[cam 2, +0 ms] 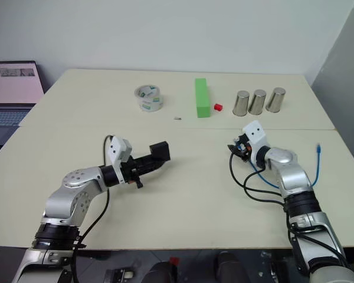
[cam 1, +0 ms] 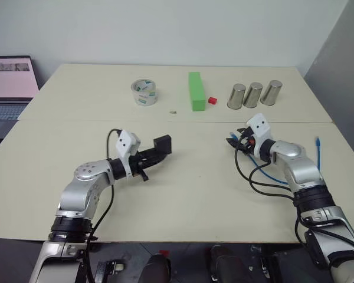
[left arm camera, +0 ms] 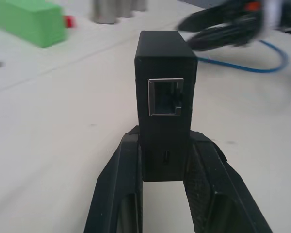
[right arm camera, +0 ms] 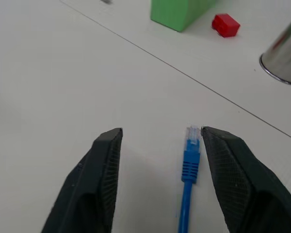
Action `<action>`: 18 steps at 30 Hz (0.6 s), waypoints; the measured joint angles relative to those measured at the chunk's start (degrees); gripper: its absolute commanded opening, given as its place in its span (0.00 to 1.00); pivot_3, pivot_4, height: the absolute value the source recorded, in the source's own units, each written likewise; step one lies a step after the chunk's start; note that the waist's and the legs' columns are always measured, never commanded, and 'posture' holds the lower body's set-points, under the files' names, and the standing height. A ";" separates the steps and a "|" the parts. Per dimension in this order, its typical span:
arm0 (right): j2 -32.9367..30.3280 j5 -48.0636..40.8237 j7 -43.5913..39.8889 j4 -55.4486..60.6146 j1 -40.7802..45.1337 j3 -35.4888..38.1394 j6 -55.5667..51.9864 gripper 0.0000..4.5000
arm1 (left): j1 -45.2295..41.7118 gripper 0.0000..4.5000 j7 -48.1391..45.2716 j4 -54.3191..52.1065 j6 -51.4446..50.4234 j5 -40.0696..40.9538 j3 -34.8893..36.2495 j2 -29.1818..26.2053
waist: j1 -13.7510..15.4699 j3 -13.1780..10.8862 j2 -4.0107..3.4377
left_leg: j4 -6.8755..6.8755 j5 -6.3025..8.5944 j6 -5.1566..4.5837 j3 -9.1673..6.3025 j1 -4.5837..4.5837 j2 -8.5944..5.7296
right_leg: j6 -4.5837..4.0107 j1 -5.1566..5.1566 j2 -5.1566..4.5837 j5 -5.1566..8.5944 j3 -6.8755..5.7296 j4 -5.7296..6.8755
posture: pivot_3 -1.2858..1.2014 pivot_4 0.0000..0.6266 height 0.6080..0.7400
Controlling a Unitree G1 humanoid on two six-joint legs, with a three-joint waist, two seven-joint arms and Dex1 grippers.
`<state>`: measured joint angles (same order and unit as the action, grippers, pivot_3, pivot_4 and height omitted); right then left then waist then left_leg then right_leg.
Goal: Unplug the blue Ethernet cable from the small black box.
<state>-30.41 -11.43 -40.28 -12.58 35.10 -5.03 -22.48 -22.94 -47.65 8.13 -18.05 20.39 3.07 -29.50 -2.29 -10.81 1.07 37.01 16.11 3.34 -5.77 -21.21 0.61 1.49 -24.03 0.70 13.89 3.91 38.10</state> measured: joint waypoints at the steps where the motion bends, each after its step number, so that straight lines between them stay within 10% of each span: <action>1: -1.51 -2.18 -2.76 4.70 -1.42 0.11 -1.51 0.83 | -0.28 0.18 3.34 2.07 1.74 -1.45 1.45 0.66 | 0.30 0.00 -0.01 | 0.00 0.00 0.00 -0.02 0.01 0.03 | 0.00 0.01 0.00 0.00 -0.02 -0.02 | 0.52 0.24 1.00; 14: 0.09 -9.93 -9.47 25.98 -3.44 -5.69 -11.56 0.84 | -8.37 0.18 25.50 35.26 29.39 -12.49 6.27 6.81 | 0.46 0.02 0.04 | 0.17 -0.01 0.01 -0.05 0.11 -0.03 | 0.17 0.25 0.00 -0.10 -0.07 -0.10 | 0.52 0.24 1.00; 18: 0.22 -9.29 -9.42 25.74 -2.72 -6.42 -11.15 0.84 | -10.34 0.39 26.79 39.92 32.60 -12.17 7.51 7.85 | 0.52 0.03 0.05 | 0.14 -0.01 0.01 -0.15 0.17 -0.02 | 0.17 0.30 0.00 -0.10 -0.16 -0.06 | 0.52 0.24 1.00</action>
<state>-30.19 -20.71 -49.70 13.15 32.39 -11.45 -33.63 -33.28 -20.87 48.04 14.55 8.22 10.58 -21.65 -1.77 -10.78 1.12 37.15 16.11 3.35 -5.92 -21.04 0.59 1.66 -23.73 0.70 13.79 3.75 38.05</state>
